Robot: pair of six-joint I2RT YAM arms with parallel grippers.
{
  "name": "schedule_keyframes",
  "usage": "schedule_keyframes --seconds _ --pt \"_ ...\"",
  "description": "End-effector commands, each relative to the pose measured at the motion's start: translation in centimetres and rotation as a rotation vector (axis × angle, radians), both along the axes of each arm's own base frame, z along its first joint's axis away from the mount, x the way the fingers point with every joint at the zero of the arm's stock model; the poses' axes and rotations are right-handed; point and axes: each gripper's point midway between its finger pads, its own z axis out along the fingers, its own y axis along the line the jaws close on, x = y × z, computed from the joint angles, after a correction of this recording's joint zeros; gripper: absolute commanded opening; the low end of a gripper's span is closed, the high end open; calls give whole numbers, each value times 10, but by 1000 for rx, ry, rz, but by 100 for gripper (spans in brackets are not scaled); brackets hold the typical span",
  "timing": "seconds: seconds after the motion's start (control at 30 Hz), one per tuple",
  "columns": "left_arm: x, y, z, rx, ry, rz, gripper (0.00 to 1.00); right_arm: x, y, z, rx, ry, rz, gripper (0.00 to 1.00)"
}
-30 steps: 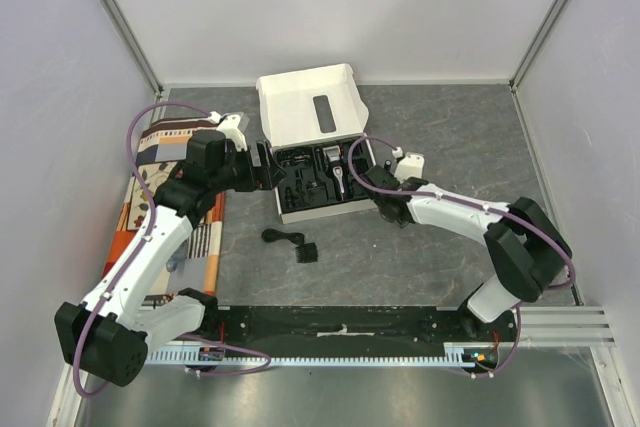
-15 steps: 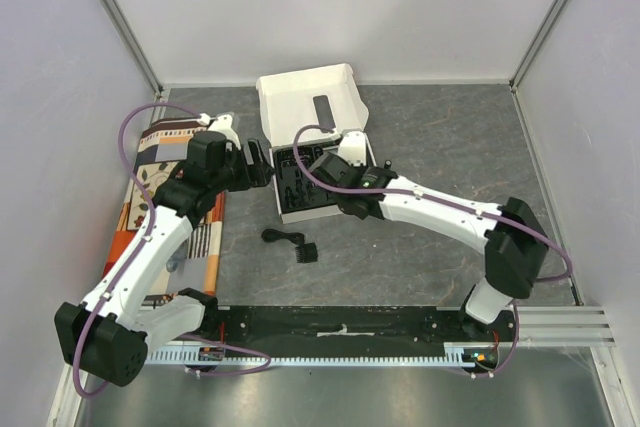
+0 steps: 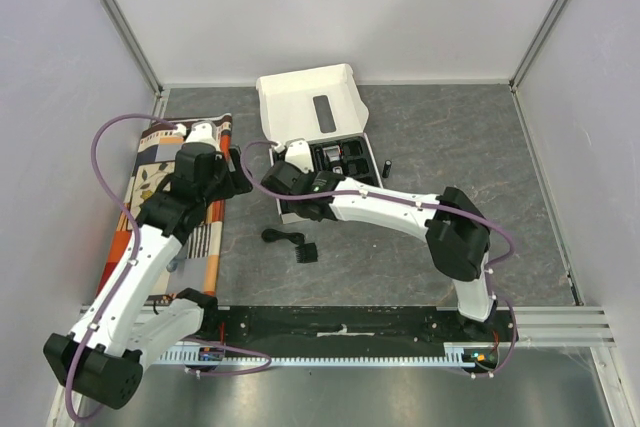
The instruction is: Sort the hair-cutting tools
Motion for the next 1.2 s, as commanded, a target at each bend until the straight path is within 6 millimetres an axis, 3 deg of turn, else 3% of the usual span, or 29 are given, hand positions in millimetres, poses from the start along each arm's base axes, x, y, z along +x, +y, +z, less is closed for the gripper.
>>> schedule_keyframes --seconds 0.0,0.13,0.5,1.17 --pt "-7 10 -4 6 -9 44 85 2 27 4 38 -2 63 15" --pt "-10 9 -8 2 -18 30 85 2 43 -3 48 24 105 15" --pt "-15 9 -7 -8 -28 24 86 9 55 -14 28 30 126 18" --pt "-14 4 -6 -22 -34 0 86 21 45 -27 11 31 68 19"
